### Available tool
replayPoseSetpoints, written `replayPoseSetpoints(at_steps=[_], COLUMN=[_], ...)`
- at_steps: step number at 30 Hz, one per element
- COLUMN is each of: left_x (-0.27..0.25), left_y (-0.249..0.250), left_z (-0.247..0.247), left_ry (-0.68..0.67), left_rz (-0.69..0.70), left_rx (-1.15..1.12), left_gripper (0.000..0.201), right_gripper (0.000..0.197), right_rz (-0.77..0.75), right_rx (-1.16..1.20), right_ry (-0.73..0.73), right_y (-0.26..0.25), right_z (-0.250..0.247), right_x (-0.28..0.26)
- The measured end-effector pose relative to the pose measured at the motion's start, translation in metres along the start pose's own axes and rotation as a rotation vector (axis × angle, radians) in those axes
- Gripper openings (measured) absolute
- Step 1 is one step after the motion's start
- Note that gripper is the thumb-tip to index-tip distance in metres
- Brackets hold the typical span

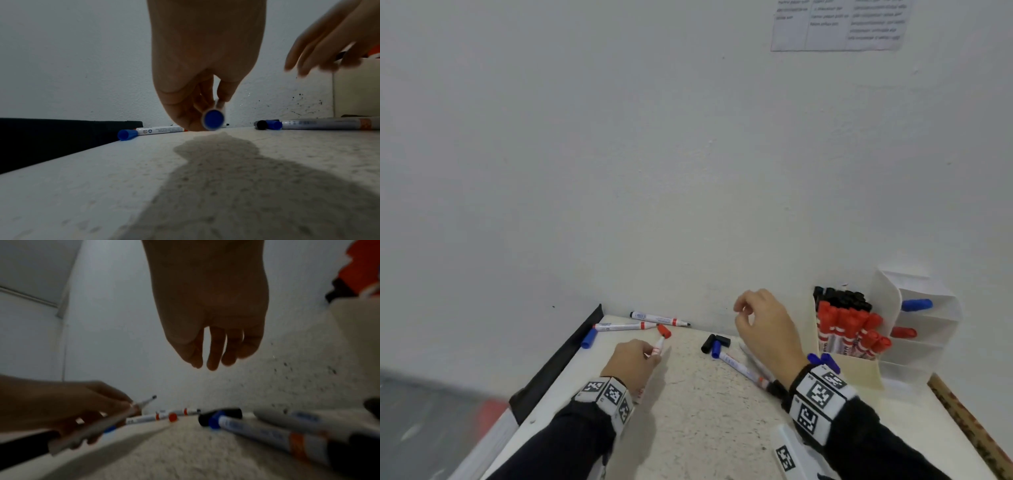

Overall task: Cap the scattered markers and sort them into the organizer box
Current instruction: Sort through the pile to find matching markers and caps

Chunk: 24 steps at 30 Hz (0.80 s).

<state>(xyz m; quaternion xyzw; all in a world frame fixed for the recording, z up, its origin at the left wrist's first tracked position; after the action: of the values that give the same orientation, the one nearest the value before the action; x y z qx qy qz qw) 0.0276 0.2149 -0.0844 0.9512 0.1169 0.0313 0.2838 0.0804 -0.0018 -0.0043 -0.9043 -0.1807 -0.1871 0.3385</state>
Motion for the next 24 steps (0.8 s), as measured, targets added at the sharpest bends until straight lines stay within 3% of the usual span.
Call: replayPoseSetpoints(at_steps=[3, 7, 13, 18, 22, 24], left_x=[0.002, 0.008, 0.010, 0.009, 0.009, 0.009], left_y=[0.000, -0.001, -0.001, 0.000, -0.005, -0.009], left_z=[0.002, 0.010, 0.022, 0.025, 0.024, 0.021], left_ry=[0.031, 0.065, 0.068, 0.090, 0.111, 0.157], left_rz=[0.034, 0.053, 0.041, 0.057, 0.012, -0.020], left_rx=[-0.006, -0.037, -0.102, -0.097, -0.122, -0.080], left_gripper=[0.031, 0.030, 0.038, 0.037, 0.033, 0.033], right_gripper=[0.026, 0.034, 0.028, 0.049, 0.034, 0.035], right_rz=[0.141, 0.172, 0.167, 0.236, 0.300, 0.294], right_rx=[-0.191, -0.346, -0.412, -0.430, -0.554, -0.537], right_ry=[-0.358, -0.554, -0.525, -0.530, -0.654, -0.607], right_y=[0.016, 0.033, 0.042, 0.047, 0.054, 0.050], right_z=[0.048, 0.084, 0.101, 0.095, 0.087, 0.087], right_x=[0.001, -0.002, 0.003, 0.005, 0.004, 0.002])
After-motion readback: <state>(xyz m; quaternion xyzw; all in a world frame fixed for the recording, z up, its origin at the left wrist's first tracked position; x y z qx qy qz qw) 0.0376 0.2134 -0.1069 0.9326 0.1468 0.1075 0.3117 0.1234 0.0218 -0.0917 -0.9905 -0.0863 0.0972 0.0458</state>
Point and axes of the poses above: each hand's wrist, its own x-axis towards the middle knuckle, its own z-axis out of the palm, y = z × x, the point moved 4 cm from there along x, towards the middle knuckle, and after that the axes turned 8 degrees about z, right-handed, at the moved point
